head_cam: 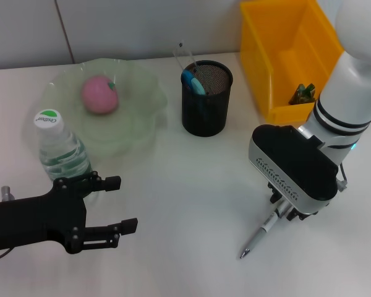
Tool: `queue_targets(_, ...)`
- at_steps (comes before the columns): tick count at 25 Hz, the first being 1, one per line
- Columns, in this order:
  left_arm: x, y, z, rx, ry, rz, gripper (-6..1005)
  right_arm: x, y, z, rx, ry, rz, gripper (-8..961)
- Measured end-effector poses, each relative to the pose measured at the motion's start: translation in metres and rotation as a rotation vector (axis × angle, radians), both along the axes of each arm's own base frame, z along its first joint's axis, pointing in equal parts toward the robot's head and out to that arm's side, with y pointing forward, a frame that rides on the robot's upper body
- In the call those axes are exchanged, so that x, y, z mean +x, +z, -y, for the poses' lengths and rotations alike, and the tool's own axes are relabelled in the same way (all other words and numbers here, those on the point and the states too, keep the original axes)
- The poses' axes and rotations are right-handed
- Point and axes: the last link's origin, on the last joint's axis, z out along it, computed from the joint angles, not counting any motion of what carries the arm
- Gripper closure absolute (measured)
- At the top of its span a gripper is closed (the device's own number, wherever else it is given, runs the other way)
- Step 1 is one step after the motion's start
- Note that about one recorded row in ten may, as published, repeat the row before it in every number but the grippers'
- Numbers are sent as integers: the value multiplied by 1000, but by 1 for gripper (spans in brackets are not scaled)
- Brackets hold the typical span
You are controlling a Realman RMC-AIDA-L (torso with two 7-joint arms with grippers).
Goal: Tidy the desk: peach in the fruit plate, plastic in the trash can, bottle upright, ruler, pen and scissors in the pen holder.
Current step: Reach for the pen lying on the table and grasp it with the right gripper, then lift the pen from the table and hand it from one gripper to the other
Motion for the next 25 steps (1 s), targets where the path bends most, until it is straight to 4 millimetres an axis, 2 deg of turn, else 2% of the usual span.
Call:
queue_targets(11, 2, 1, -2, -1, 0, 2, 171, 1, -2, -1, -11, -10, 11, 573)
queue_targets(25, 4, 2, -3, 6, -3, 14, 172, -4, 1, -3, -21, 9, 20, 751)
